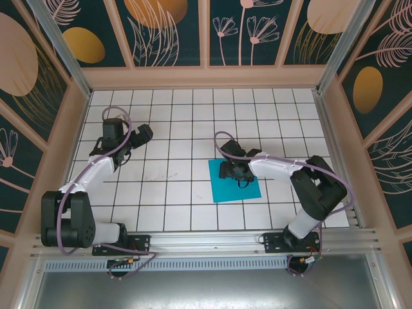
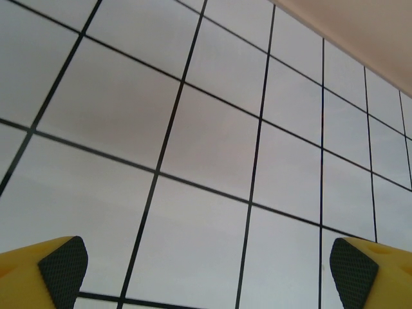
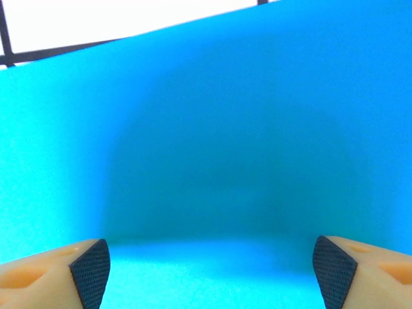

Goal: Fold a paper plane with a square sheet of paper (pick it up from the middle)

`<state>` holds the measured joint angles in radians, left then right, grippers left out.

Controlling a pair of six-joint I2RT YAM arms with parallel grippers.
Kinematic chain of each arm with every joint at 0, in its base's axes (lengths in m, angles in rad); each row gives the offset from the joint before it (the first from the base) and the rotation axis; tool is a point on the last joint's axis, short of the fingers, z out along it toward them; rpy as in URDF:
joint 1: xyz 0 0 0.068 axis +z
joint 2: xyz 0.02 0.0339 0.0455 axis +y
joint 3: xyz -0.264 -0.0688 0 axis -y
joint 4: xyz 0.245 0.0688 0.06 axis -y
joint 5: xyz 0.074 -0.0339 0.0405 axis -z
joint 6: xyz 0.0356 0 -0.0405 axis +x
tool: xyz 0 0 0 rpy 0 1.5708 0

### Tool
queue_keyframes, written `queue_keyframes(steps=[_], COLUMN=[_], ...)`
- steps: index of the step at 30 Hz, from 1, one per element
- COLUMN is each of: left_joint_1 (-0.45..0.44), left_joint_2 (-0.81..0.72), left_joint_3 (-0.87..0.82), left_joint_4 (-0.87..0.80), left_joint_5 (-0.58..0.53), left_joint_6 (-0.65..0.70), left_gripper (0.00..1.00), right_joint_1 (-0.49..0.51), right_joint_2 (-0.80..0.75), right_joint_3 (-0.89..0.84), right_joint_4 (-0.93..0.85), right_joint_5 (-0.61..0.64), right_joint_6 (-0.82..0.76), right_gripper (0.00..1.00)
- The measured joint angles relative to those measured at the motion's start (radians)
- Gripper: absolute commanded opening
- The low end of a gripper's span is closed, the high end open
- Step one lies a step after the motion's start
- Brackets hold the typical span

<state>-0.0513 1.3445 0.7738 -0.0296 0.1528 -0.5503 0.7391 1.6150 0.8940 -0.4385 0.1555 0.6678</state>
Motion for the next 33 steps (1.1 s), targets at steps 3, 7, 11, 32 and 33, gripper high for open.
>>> queue_keyframes(steps=[3, 7, 11, 32, 33], left_joint_1=[0.0, 0.0, 0.0, -0.129, -0.132], left_joint_2=[-0.021, -0.05, -0.068, -0.126, -0.13], left_joint_3=[-0.031, -0.08, -0.127, -0.283, -0.297], left_joint_4=[0.008, 0.037, 0.07, 0.274, 0.288], left_joint_5=[0.025, 0.076, 0.136, 0.278, 0.286], left_joint_6=[-0.024, -0.069, -0.117, -0.315, -0.327], left_gripper=[0.99, 0.99, 0.99, 0.98, 0.98], right_joint_1=[0.023, 0.062, 0.076, 0.074, 0.071], right_joint_2=[-0.051, -0.068, -0.068, -0.072, -0.086], right_joint_3=[-0.002, -0.028, -0.077, -0.137, -0.15], right_joint_4=[-0.019, -0.021, -0.026, 0.077, 0.106], right_joint_5=[-0.001, -0.01, -0.025, 0.008, -0.016], right_joint_6=[0.0, 0.005, 0.019, 0.026, 0.027], right_gripper=[0.93, 0.93, 0.92, 0.34, 0.28])
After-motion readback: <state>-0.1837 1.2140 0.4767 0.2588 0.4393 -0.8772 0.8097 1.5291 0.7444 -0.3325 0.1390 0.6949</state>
